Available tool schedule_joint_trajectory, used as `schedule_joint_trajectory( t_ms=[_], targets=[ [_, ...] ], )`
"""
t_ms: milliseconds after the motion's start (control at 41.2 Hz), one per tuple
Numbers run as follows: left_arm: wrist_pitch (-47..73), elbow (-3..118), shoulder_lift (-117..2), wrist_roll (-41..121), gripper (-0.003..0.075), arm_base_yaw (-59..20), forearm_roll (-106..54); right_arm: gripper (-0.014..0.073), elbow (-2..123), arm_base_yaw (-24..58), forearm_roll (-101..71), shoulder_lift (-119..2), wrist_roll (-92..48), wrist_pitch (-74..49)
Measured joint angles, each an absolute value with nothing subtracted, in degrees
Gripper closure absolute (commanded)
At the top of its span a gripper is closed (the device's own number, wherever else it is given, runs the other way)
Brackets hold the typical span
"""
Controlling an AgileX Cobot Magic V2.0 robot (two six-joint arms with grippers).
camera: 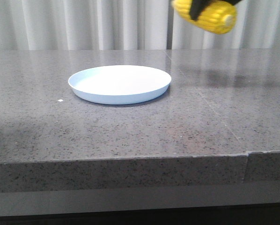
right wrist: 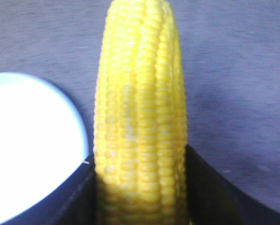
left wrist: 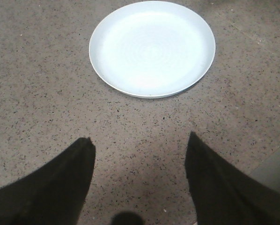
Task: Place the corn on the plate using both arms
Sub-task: 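Lift the corn with the right gripper and carry it toward the plate, then lower the corn onto the plate and open the right gripper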
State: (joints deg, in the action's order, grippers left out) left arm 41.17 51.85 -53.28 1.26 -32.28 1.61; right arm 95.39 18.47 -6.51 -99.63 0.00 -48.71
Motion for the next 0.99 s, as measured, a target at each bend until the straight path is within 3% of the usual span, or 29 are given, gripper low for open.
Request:
schedule_joint_trajectory(
  t_ms=[218,461,582,776,994],
  targets=[
    [41.17,51.85,-53.28,1.26,0.0300,-32.28,1.61,0.0296,91.07,27.28,-9.47,-100.58,2.82,-44.25],
    [41.17,51.85,-53.28,1.26,0.0300,-32.28,1.61,0.0281,91.05,31.32,-16.34,-107.19,7.12,-34.90],
    [41.17,51.85,-53.28,1.26,0.0300,-32.28,1.61,0.0193,90.95,31.85,-17.81,-109.72,7.38,-32.30],
    [41.17,51.85,-53.28,1.26,0.0300,-32.28,1.61,-0.0042,90.96,31.85,-17.78,-111.25,7.60,-31.12],
    [41.17,51.85,-53.28,1.26,0.0300,-32.28,1.61,-0.0061,90.96,31.85,-17.27,-110.31,7.86,-31.10]
  ],
)
